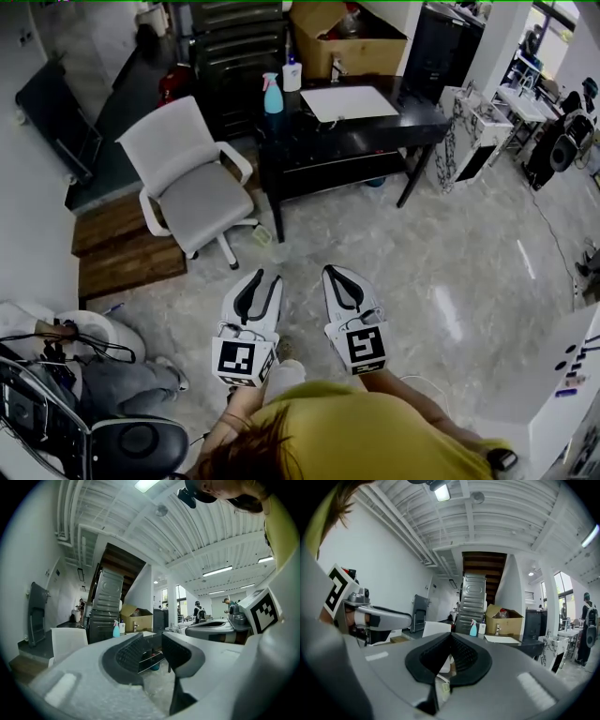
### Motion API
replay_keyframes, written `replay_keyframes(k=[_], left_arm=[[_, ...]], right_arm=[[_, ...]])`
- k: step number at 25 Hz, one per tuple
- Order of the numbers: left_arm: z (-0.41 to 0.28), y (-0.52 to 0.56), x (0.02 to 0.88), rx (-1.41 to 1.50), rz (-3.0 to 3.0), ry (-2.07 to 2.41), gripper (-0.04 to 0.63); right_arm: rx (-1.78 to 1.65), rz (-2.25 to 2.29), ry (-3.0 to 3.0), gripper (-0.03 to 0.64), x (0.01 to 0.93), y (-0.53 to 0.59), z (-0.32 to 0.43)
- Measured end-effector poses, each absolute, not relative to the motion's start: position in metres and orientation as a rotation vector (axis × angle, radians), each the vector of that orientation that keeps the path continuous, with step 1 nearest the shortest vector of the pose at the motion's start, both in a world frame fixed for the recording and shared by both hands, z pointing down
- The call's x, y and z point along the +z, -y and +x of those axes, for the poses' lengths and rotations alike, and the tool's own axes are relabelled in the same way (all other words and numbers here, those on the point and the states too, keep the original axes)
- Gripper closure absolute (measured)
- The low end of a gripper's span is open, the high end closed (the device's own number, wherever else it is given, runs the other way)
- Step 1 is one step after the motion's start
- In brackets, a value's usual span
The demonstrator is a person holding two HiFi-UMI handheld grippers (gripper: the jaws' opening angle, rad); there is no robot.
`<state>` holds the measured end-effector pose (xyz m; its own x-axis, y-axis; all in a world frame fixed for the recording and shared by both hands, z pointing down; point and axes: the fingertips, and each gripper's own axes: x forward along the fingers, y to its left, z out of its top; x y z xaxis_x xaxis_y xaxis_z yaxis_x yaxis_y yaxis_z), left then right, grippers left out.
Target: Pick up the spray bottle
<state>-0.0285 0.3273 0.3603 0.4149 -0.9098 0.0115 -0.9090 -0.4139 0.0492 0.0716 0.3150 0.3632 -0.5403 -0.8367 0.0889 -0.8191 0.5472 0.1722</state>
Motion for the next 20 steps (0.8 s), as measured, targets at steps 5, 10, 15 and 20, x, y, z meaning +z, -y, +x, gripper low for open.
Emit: replay_keyframes(k=[5, 10, 15, 20], left_arm=[[-0.043, -0.282, 0.366, -0.034, 2.621, 1.626, 0.466], [-0.061, -0.243, 0.373, -0.049, 2.635, 1.581, 0.456], [-0.072, -0.216, 0.38, -0.057, 2.648, 1.535, 0.456], [-0.081, -0.198, 0.389, -0.077, 2.644, 1.523, 0.456]], right_arm=[[-0.153, 1.44, 2.596, 0.617, 0.368, -0.27, 0.054], [-0.147, 1.458, 2.565, 0.616, 0.376, -0.234, 0.034], [-0.13, 1.475, 2.541, 0.617, 0.385, -0.208, 0.021], [-0.125, 1.48, 2.532, 0.617, 0.394, -0.191, 0.012]])
